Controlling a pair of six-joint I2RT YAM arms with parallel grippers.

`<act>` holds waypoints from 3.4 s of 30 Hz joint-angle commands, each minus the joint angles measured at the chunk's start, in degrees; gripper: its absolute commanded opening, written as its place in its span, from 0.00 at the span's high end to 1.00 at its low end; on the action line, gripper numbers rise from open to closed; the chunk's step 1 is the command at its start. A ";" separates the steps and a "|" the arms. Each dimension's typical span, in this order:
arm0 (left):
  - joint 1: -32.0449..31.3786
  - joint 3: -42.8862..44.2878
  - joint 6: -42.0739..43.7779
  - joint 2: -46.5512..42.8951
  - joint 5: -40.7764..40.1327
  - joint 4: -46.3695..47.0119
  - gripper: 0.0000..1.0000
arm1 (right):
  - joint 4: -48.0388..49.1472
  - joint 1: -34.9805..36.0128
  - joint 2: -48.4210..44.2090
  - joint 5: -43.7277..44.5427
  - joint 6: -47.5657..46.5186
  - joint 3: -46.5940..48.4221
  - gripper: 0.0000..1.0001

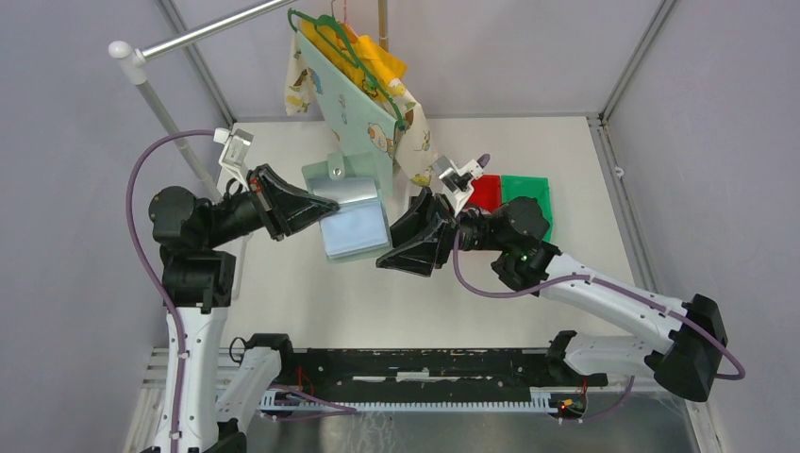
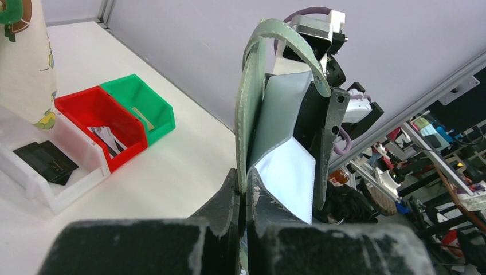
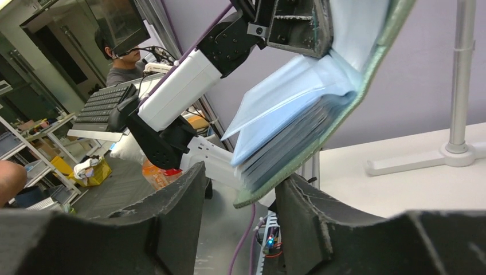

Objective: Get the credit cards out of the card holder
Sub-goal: Open the card holder at the center of the board.

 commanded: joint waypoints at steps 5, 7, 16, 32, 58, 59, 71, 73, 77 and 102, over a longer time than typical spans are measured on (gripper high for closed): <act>0.01 1.16 -5.12 -0.63 -1.53 4.81 0.98 | -0.68 -0.96 -1.60 3.16 -3.38 2.21 0.56; 0.01 0.99 -5.03 -0.88 -1.43 4.81 0.98 | -0.74 -1.59 -1.11 4.43 -2.63 2.25 0.53; 0.01 1.45 -4.48 -0.92 -0.35 4.54 0.98 | 0.36 -2.28 0.14 7.31 -1.37 1.95 0.50; 0.01 2.28 -3.99 -0.43 -0.12 4.03 0.98 | -0.62 -2.25 0.40 0.06 -5.77 4.95 0.41; 0.01 4.05 -13.28 1.56 0.19 5.54 0.98 | 2.42 -2.50 -2.00 2.60 -7.85 -0.21 0.44; 0.01 4.03 -13.35 1.56 0.20 5.55 0.98 | 2.71 -2.66 -1.93 2.96 -7.53 -0.38 0.44; 0.05 4.46 -13.72 1.08 0.45 5.60 0.98 | 8.82 -4.61 -2.07 9.42 -2.43 -4.23 0.46; 0.01 4.35 -13.70 0.94 0.55 5.60 0.98 | 9.37 -4.71 -2.12 10.33 -2.26 -4.47 0.46; 0.02 4.30 -13.72 0.98 0.72 5.60 0.98 | 10.01 -4.80 -2.52 12.92 -2.46 -5.31 0.46; 0.01 2.78 -11.14 0.67 0.48 4.46 0.98 | 24.01 -4.58 5.01 11.56 9.56 -1.24 0.39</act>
